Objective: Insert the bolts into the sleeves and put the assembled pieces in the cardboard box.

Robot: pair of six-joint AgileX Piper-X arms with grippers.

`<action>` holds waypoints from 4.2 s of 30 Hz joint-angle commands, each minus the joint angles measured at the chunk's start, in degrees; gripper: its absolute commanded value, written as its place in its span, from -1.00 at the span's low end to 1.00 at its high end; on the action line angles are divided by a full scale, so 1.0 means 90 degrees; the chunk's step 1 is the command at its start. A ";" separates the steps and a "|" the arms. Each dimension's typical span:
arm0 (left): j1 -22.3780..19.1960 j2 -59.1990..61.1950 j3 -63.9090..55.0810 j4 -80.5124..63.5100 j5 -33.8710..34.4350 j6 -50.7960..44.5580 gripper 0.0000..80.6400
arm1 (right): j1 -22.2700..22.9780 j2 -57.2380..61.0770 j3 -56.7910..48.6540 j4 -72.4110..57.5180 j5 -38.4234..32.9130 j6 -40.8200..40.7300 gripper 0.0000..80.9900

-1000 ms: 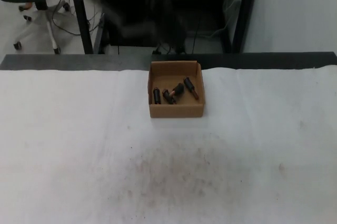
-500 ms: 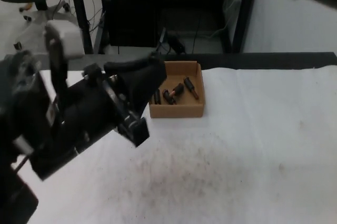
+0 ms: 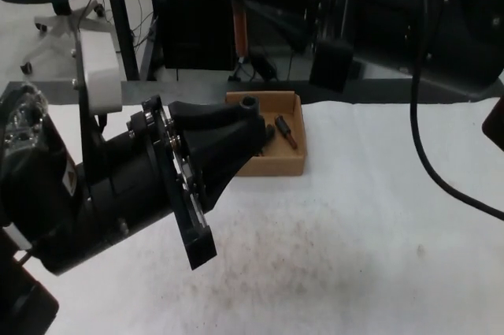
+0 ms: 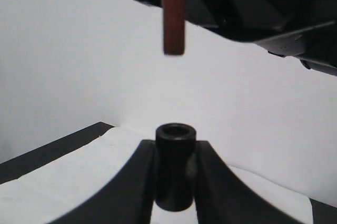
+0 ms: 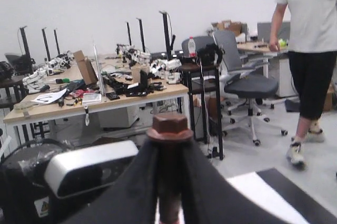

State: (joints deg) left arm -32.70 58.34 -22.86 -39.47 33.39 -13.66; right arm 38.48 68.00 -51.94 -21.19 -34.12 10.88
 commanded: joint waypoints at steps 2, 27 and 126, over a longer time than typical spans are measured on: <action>-0.0028 0.0000 -0.0001 -0.0115 0.0069 0.0067 -0.99 | 0.0031 -0.0026 -0.0033 -0.0529 0.0092 -0.0066 -0.98; -0.0016 0.0000 -0.0001 -0.0357 -0.0091 -0.0106 -0.99 | 0.0031 -0.0026 -0.0033 0.0635 0.0092 -0.0066 -0.98; 0.1012 0.7734 -0.9656 0.9005 -0.1556 0.1332 -0.99 | -0.2513 -0.0923 -0.0033 0.3634 0.2275 -0.0342 -0.98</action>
State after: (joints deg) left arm -23.51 128.84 -108.47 40.84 18.54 -2.10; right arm 16.81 60.33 -51.94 11.38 -13.85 7.74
